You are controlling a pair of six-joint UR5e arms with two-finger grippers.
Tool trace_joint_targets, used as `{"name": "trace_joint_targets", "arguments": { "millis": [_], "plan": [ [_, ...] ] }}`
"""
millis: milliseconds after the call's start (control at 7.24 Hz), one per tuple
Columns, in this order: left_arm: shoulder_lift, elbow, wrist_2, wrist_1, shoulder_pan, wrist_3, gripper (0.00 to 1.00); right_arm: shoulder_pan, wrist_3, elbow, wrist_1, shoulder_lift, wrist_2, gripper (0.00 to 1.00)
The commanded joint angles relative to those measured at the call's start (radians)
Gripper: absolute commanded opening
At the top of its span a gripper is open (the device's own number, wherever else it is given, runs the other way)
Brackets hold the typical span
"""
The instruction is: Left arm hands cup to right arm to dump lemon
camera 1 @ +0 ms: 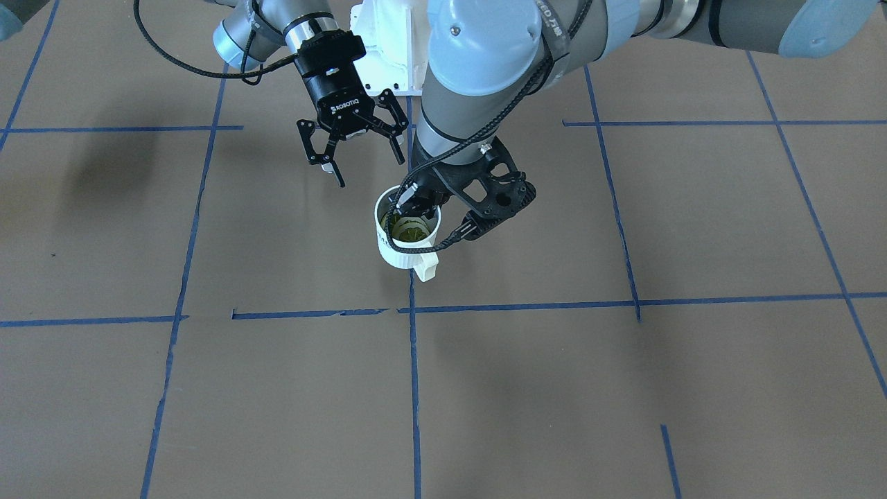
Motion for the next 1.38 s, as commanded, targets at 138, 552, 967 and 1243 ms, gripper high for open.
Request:
{"name": "trace_joint_targets", "arguments": {
  "millis": [138,552,967,1243],
  "plan": [
    [0.002,-0.033,0.000,0.002,0.050,-0.030,0.00,-0.005,0.001,-0.080,0.006,0.059,-0.044,1.00],
    [0.024,-0.082,0.000,0.015,0.066,-0.047,0.00,-0.004,0.000,-0.084,0.006,0.058,-0.044,1.00],
    [0.058,-0.125,0.004,0.045,0.066,-0.047,0.00,-0.007,0.000,-0.085,0.007,0.053,-0.044,1.00],
    [0.055,-0.133,0.002,0.045,0.083,-0.054,0.00,-0.011,0.000,-0.084,0.007,0.058,-0.045,1.00]
  ]
}}
